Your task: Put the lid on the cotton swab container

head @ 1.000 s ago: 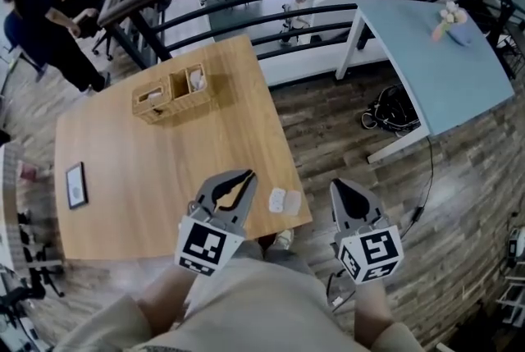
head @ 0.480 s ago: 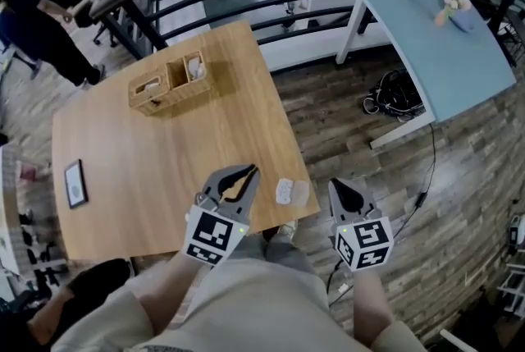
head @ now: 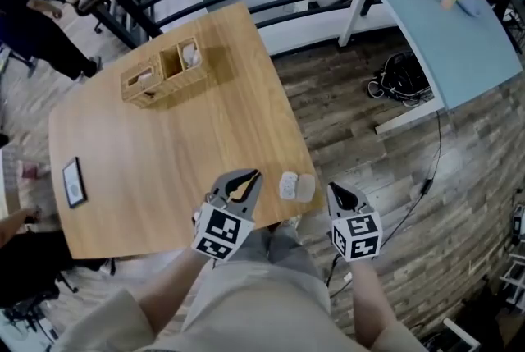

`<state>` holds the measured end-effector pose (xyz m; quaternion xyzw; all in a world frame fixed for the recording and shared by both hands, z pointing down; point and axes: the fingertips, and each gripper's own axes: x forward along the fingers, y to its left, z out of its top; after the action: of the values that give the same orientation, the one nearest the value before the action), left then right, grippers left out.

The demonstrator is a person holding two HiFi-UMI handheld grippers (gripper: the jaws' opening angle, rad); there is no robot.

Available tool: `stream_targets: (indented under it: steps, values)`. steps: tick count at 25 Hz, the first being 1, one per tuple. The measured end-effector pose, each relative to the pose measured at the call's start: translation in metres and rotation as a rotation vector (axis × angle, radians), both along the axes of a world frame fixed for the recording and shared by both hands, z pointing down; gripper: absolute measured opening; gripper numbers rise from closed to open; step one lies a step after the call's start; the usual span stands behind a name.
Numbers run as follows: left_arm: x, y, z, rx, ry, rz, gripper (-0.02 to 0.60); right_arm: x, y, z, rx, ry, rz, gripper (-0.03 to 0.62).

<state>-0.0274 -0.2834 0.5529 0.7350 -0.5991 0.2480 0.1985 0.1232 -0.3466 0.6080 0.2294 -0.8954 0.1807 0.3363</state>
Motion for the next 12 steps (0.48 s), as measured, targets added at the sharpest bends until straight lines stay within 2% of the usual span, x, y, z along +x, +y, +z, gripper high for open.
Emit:
stream_targets:
  steps: [7,12]
  values:
    - [-0.002,0.005,0.043,-0.083,-0.003,0.02,0.032,0.003,0.003,0.042,-0.056,0.052,0.0,0.026]
    - [-0.006,0.008,0.058,-0.109,0.003,0.012,0.032,-0.001,0.009,0.056,-0.105,0.045,-0.003,0.026]
